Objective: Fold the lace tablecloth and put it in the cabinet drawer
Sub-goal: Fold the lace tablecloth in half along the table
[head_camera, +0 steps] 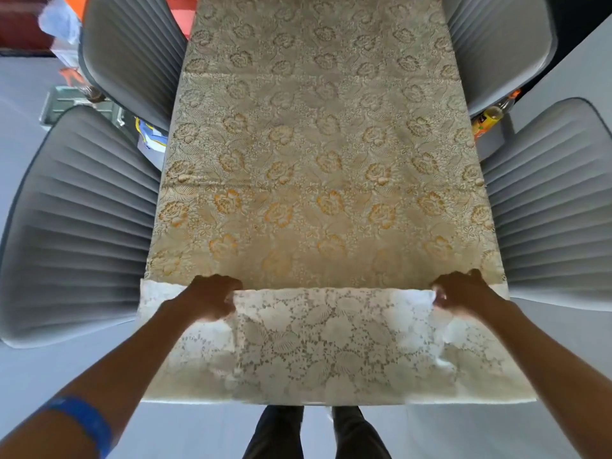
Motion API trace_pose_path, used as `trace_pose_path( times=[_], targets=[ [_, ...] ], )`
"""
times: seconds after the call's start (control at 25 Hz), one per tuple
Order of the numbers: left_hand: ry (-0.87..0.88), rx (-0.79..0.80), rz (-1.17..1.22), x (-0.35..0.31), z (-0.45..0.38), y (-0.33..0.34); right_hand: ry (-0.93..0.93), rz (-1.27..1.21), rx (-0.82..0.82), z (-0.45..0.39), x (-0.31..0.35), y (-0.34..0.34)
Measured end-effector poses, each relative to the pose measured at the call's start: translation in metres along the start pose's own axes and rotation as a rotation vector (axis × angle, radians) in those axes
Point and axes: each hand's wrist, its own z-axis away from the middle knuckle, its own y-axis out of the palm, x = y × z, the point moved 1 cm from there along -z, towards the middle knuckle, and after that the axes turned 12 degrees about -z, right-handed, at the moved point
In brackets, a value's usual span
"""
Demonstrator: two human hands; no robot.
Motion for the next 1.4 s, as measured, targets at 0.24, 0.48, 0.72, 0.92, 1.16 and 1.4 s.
trace_pose_path(
  times=[0.24, 0.48, 0.72, 0.92, 1.16, 1.4],
  targets=[
    [-0.372, -0.679, -0.111, 0.023, -0.047, -0.086, 0.054, -0.01, -0.736, -0.053, 0.014, -0.092],
    [-0.198, -0.512, 0.013, -0.043, -0.037, -0.034, -0.154, -0.125, -0.6, -0.027, 0.065, -0.032],
    [-0.031, -0.131, -0.103, -0.083, 0.011, 0.076, -0.216, 0.002, -0.309, 0.031, 0.065, 0.071],
    [-0.007, -0.464, -0.134, -0.098, 0.004, 0.066, -0.145, 0.033, -0.42, 0.033, 0.06, 0.072],
    [0.08, 0.085, -0.177, -0.127, 0.023, 0.078, -0.164, -0.092, -0.286, 0.077, 0.055, 0.113],
    [0.072, 0.042, 0.112, -0.11, 0.019, 0.068, -0.071, -0.099, 0.097, 0.075, 0.06, 0.077]
  ],
)
